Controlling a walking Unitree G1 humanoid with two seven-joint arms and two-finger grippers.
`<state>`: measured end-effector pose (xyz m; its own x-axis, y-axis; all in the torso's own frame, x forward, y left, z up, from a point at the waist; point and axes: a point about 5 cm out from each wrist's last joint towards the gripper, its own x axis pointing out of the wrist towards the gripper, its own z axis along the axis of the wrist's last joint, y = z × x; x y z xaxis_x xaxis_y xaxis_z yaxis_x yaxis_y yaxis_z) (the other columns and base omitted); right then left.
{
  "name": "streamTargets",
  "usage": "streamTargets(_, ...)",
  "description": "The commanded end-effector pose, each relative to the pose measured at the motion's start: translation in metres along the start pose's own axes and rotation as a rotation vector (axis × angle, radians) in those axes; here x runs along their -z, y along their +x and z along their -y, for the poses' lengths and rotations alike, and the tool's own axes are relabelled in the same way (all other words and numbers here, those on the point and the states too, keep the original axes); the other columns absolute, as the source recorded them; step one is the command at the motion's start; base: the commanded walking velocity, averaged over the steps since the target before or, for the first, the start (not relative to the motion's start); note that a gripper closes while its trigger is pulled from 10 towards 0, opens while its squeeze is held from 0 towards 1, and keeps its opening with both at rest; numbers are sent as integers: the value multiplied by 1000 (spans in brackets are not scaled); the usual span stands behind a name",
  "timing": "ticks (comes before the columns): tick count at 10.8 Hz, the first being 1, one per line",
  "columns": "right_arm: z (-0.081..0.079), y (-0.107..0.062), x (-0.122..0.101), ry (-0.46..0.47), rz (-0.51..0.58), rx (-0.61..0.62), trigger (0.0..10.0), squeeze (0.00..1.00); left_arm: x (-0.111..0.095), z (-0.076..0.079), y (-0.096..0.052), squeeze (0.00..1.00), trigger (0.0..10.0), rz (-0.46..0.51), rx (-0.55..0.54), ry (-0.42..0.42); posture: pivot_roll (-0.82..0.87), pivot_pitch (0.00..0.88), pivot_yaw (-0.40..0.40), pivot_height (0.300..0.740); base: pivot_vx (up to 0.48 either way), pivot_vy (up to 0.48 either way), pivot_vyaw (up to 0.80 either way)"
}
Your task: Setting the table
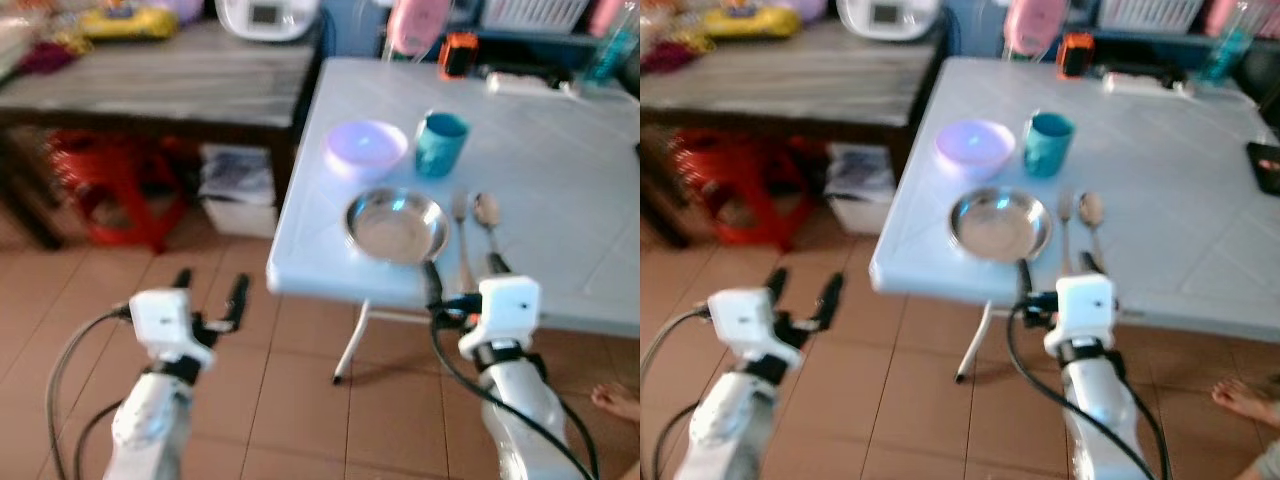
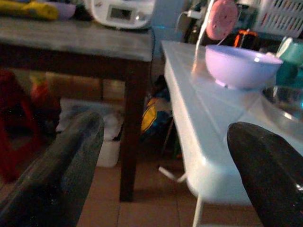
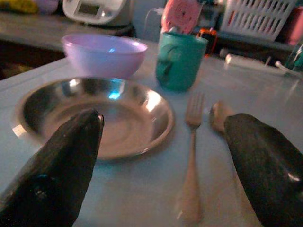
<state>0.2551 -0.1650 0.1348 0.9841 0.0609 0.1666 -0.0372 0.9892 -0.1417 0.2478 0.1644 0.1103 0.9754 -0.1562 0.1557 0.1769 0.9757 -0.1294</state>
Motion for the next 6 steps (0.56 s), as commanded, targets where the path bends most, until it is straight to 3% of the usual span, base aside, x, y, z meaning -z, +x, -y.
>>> streamTargets(1,5,-2,-2,-10,7,13,10000,0,2,4,-1,0,10000,-7,8,-13,-68,150,11,740,349,0,0)
streamTargets(4,4,-4,4,18,-22,12,10000,0,2,3,-2,0,10000,-15,11,-3,-64,153,15,740,331,0,0)
streamTargets(6,4,-4,5,35,-33,15,10000,0,2,3,-3,0,10000,-23,22,2,-62,158,20,740,120,0,0)
